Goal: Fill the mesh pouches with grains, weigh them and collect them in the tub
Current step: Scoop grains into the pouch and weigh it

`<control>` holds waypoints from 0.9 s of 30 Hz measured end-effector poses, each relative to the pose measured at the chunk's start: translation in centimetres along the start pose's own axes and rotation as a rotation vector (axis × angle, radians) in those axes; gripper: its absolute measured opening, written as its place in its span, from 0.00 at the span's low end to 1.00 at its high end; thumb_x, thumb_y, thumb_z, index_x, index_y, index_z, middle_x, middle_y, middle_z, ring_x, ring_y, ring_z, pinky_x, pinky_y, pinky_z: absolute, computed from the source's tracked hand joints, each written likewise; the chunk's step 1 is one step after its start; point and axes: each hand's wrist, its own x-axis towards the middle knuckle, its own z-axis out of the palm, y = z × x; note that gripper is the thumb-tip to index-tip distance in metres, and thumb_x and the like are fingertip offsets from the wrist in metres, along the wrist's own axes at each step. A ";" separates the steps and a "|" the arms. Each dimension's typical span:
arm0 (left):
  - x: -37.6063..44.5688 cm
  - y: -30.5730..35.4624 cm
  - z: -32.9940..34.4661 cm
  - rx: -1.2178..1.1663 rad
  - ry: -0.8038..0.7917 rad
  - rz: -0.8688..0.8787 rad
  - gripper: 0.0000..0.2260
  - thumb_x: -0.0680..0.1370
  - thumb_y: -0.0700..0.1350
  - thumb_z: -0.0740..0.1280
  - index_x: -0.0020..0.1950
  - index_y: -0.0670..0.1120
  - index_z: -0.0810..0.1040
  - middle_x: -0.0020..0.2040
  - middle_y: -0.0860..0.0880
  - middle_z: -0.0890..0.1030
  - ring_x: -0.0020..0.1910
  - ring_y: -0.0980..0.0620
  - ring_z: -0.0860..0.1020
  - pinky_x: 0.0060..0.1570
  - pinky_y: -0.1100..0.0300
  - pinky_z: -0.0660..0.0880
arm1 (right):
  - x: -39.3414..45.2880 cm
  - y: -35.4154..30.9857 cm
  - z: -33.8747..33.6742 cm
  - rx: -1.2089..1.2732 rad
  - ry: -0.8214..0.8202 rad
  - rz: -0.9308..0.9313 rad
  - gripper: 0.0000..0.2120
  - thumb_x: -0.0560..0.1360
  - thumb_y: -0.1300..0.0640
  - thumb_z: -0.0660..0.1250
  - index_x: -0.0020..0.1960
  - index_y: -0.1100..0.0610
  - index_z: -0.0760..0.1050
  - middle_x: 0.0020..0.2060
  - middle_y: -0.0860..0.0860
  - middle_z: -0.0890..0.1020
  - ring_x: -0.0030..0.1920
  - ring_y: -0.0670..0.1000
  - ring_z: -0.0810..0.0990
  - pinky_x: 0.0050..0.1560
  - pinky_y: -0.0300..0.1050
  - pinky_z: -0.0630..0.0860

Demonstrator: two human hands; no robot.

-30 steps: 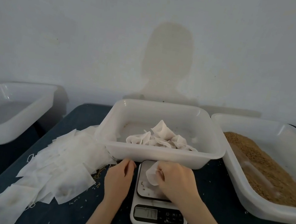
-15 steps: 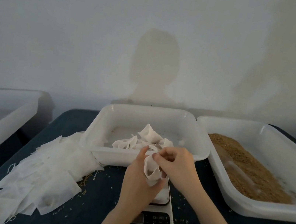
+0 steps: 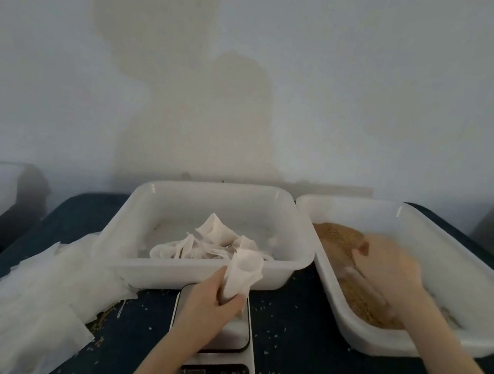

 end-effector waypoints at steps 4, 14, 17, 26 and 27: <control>-0.1 0.4 0.7 0.018 0.008 0.007 0.05 0.75 0.47 0.69 0.46 0.55 0.74 0.36 0.52 0.78 0.33 0.64 0.74 0.35 0.70 0.72 | 2.9 3.3 2.3 -0.311 -0.418 0.033 0.22 0.78 0.40 0.56 0.38 0.56 0.72 0.33 0.49 0.73 0.34 0.49 0.72 0.41 0.44 0.72; 0.0 0.2 2.0 0.067 -0.042 -0.003 0.10 0.75 0.47 0.69 0.43 0.60 0.70 0.39 0.53 0.79 0.38 0.59 0.76 0.42 0.67 0.75 | 4.2 2.7 4.4 -0.265 -0.339 -0.005 0.21 0.79 0.42 0.55 0.35 0.55 0.69 0.32 0.49 0.74 0.32 0.48 0.74 0.29 0.40 0.68; 0.0 -0.1 2.1 0.057 -0.046 0.008 0.13 0.75 0.45 0.69 0.43 0.61 0.69 0.37 0.57 0.78 0.36 0.67 0.75 0.39 0.73 0.72 | 4.9 1.9 3.8 -0.212 -0.255 0.028 0.16 0.77 0.48 0.56 0.35 0.55 0.67 0.34 0.49 0.73 0.32 0.48 0.72 0.30 0.40 0.68; -0.4 0.3 2.7 0.004 -0.092 0.077 0.13 0.76 0.46 0.69 0.53 0.62 0.72 0.43 0.56 0.82 0.41 0.55 0.80 0.45 0.61 0.78 | 6.7 -0.5 5.1 -0.075 -0.220 0.009 0.10 0.78 0.62 0.57 0.38 0.60 0.71 0.45 0.54 0.73 0.42 0.54 0.76 0.41 0.45 0.74; -0.4 0.4 2.7 0.002 -0.089 0.078 0.13 0.76 0.45 0.69 0.53 0.62 0.72 0.43 0.56 0.82 0.41 0.54 0.80 0.45 0.60 0.78 | 6.8 -0.3 5.5 -0.077 -0.221 -0.007 0.08 0.79 0.63 0.57 0.45 0.61 0.75 0.50 0.56 0.73 0.46 0.56 0.77 0.44 0.46 0.75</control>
